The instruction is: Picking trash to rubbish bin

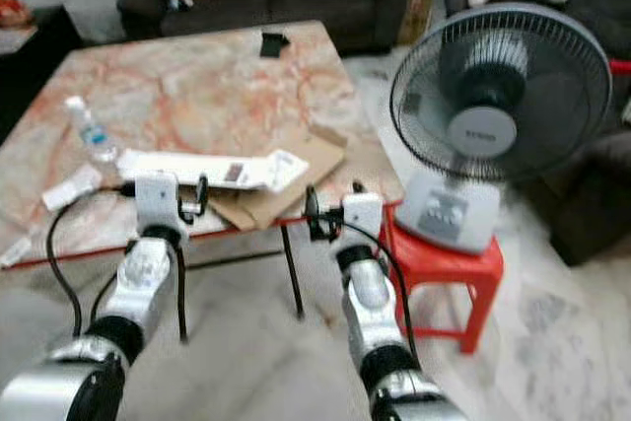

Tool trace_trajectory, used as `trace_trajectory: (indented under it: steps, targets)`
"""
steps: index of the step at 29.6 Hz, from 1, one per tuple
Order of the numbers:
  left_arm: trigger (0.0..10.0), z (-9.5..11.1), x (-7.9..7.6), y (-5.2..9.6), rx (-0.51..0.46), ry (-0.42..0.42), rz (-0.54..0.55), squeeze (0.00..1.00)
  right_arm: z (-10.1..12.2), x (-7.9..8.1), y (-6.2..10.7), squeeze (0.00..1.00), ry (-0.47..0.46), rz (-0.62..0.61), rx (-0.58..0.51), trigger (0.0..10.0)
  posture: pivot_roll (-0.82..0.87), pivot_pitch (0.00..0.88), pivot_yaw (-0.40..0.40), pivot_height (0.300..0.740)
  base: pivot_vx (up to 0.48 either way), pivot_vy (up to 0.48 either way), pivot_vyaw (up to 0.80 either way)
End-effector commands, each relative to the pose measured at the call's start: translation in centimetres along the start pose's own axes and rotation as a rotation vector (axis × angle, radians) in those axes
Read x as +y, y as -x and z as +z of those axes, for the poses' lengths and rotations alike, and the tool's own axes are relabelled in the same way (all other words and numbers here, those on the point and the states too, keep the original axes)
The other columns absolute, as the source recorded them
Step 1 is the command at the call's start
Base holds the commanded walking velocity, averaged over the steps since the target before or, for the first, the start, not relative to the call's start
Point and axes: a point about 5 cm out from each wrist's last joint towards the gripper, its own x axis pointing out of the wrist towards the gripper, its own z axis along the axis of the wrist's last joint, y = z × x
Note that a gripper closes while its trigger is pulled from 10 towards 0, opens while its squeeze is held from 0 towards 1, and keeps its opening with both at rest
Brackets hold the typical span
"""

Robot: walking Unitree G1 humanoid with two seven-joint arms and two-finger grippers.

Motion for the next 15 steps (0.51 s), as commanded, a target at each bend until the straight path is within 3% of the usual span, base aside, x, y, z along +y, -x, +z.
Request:
trace_trajectory:
  steps: [1, 15]
  targets:
    - [10.0, 0.32, -0.4, -0.14, -0.016, 0.0, -0.011, 0.0, 0.13, -0.12, -0.07, 0.0, -0.005, -0.008, -0.004, 10.0, -0.05, 0.0, 0.068, 0.74, 0.311, 0.0, 0.0]
    - [10.0, 0.4, -0.44, -0.22, -0.017, -0.002, -0.018, 0.0, 0.09, 0.0, -0.12, 0.0, -0.013, -0.003, 0.001, 10.0, -0.05, 0.0, 0.073, 0.74, 0.311, 0.0, 0.0]
